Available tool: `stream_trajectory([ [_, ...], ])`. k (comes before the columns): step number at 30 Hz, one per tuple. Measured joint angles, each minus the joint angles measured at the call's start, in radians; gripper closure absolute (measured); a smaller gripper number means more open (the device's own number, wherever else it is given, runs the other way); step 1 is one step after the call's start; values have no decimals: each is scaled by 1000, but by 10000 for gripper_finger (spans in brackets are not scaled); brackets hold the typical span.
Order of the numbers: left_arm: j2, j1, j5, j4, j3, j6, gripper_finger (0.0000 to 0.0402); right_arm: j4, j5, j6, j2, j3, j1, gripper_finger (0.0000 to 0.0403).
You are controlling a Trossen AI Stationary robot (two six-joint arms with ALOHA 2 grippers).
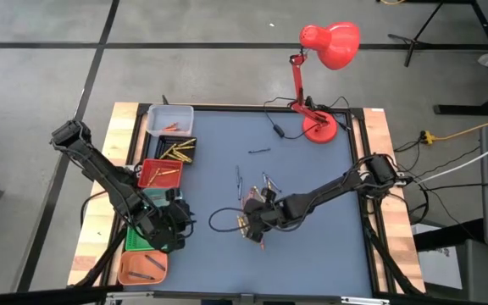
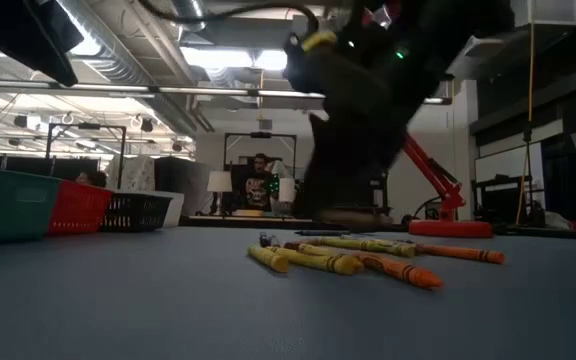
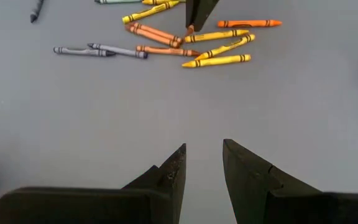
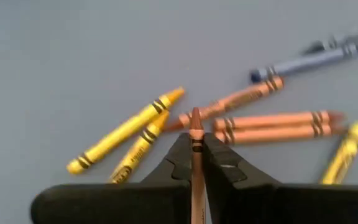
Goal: Sort crayons
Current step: Put the brown crayon into the blue bin
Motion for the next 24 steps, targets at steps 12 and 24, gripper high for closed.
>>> stream_trajectory([
  [12,0,0,52,77,0,-3,312,314,-71,-295,-2,34,-105,385],
  [24,0,-11,364,130,0,-224,312,829,-251,-404,105,55,-206,384],
])
